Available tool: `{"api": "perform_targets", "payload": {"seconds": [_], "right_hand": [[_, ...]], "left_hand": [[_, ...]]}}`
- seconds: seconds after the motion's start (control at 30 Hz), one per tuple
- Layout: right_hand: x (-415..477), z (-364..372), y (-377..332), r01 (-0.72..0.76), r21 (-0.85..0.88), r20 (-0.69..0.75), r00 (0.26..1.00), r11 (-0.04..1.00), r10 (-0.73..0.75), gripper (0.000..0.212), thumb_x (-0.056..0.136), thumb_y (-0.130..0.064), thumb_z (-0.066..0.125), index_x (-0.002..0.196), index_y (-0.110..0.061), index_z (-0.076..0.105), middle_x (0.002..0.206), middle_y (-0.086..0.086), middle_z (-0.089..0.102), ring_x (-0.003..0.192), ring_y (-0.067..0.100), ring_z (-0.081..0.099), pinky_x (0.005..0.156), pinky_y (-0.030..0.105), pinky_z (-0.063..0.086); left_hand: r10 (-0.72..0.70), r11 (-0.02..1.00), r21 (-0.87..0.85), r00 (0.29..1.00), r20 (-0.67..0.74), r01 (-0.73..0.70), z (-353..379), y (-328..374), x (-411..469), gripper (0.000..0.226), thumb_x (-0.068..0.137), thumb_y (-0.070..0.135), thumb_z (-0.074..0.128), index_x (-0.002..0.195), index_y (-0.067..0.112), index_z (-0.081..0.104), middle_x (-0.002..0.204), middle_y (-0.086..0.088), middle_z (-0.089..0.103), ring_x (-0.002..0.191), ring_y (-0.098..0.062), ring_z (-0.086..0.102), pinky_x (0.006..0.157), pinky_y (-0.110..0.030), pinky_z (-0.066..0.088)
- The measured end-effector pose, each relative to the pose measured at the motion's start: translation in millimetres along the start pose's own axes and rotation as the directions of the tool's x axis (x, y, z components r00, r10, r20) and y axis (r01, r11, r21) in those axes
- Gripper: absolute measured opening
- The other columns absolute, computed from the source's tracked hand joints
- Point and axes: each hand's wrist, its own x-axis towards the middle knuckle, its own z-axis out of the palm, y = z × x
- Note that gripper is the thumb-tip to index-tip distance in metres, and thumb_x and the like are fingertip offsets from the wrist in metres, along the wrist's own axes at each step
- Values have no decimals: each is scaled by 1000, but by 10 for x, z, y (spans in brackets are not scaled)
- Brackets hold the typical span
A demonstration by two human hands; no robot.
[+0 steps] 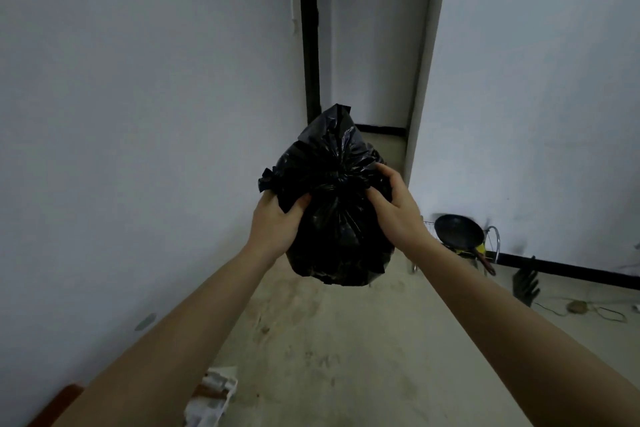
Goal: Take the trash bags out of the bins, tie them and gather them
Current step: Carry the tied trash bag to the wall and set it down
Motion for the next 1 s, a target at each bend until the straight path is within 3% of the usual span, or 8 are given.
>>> {"api": "perform_targets", "payload": {"seconds": [0.3,0.47,0.6,0.73,1.0], "right_hand": [[2692,267,1142,-5,-6,-29,1000,1000,5,59,85,-55,57,140,-43,42,134,-8,58,125,11,54,108,43,44],[4245,410,1397,-23,25,59,998,999,22,56,95,-39,58,147,-31,38,139,-5,52,128,12,51,111,42,42],[5551,729,1437,-36,38,111,993,999,31,58,96,-38,56,149,-30,36,143,-5,50,130,13,48,112,42,40],[6696,1064,1667,-25,34,147,989,999,19,56,98,-33,56,150,-27,36,141,-11,48,131,11,46,114,37,38],[8846,1727,2139,-55,62,122,991,997,47,53,99,-30,56,149,-28,38,131,-14,55,124,8,52,110,31,41]], "left_hand": [[14,999,32,998,55,-16,960,-931,2744,54,83,49,64,131,25,57,126,5,63,117,-19,59,102,-48,49],[-21,1000,8,998,59,20,1256,-1213,4218,45,86,44,68,127,28,59,123,8,64,114,-14,61,101,-45,51],[-37,999,-25,999,-14,37,1328,-1408,5431,31,91,33,68,120,28,59,120,6,65,112,-14,62,100,-40,51],[-77,993,-92,997,-9,75,1419,-1827,6532,41,91,32,69,129,20,59,123,4,65,112,-12,62,97,-34,52],[-61,982,-172,996,67,71,1619,-2659,8786,34,91,28,70,123,16,66,113,1,72,103,-13,69,90,-30,56]]}}
